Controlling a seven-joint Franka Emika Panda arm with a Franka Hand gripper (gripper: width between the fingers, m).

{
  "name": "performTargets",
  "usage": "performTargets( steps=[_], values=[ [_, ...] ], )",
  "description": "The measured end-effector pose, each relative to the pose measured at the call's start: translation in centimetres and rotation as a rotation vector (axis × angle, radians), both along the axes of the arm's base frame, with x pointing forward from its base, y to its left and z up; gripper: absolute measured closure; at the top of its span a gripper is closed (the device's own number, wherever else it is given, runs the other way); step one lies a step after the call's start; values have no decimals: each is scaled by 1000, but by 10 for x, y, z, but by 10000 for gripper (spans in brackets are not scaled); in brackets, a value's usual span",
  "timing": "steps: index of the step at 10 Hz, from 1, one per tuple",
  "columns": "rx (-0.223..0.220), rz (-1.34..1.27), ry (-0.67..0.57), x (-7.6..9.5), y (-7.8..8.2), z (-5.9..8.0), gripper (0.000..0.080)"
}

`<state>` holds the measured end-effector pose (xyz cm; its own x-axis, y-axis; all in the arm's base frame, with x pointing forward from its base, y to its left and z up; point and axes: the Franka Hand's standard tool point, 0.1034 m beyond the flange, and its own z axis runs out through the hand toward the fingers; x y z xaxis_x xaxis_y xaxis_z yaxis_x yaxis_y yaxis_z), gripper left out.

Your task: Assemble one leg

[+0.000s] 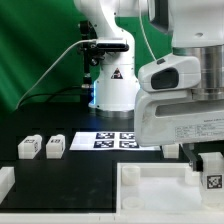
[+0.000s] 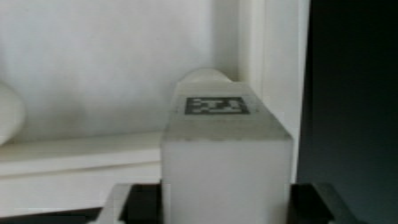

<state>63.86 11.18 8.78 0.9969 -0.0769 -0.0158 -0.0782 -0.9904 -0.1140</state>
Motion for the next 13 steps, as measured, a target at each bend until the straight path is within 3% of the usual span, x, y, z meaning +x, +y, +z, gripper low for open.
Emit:
performTargets(
  steps=[4, 6, 8, 9, 12, 13],
  values=[
    [-2, -657, 77, 0, -3, -1, 508],
    [45, -1094, 114, -4, -6, -3, 508],
    [110, -1353, 134, -9, -8, -3, 506],
    [120, -1483, 162, -9, -5, -3, 506],
    [117, -1420, 151, -10, -3, -4, 506],
    [116, -1386, 146, -10, -2, -4, 284]
  ],
)
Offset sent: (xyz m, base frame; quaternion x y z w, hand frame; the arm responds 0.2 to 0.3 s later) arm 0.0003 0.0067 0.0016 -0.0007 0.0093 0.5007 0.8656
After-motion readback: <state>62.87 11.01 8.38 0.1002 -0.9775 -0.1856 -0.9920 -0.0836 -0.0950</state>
